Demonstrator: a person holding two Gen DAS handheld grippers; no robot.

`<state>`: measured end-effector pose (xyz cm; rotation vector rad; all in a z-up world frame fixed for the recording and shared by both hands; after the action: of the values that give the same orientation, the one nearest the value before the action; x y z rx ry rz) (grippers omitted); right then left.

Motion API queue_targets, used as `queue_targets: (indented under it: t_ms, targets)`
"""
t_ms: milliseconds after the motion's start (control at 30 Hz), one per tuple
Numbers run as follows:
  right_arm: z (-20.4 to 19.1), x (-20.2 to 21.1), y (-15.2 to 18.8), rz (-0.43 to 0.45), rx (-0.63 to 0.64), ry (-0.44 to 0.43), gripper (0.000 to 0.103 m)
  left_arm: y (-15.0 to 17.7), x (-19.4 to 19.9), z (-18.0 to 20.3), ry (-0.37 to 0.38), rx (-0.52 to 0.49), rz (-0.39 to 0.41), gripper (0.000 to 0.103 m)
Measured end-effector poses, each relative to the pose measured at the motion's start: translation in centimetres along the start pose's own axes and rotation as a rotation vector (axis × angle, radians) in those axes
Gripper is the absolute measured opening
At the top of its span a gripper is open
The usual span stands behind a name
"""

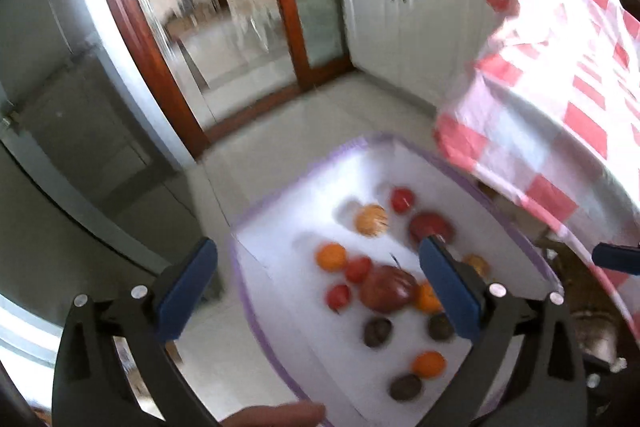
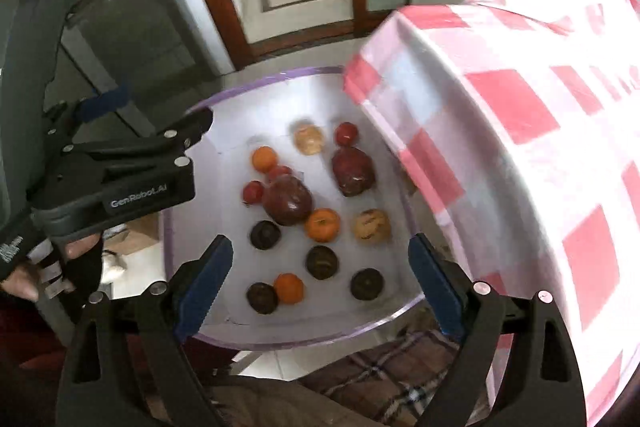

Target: Organize fruits

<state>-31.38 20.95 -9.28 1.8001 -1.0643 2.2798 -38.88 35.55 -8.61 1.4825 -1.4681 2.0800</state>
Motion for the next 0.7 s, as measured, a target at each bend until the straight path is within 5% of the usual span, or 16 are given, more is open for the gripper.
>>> queue_targets:
  t_ms: [200, 700]
  targets:
    - [0.9, -1.8, 1.4, -0.054, 0.015, 0.132, 0.087, 1.4, -1.3, 1.1, 0.037, 0.027, -0.053, 0.101]
    - [-0.8, -5.2, 3.3, -0.144, 0.065, 0.127, 0.087, 3.2, -3.3, -0.3, 0.046, 0.086, -0.127, 0.101]
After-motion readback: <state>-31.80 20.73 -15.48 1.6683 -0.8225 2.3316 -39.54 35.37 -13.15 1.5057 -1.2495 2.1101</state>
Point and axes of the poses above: each gripper's, at about its wrist camera, not at the fingertips, and x roughly against the way its jaws point, z to its right, y to its underside, the point moved 9 cm from there along -x, roughly the way its jaws point, and after that the axes turned 10 degrees about y, right-handed, at the moved point
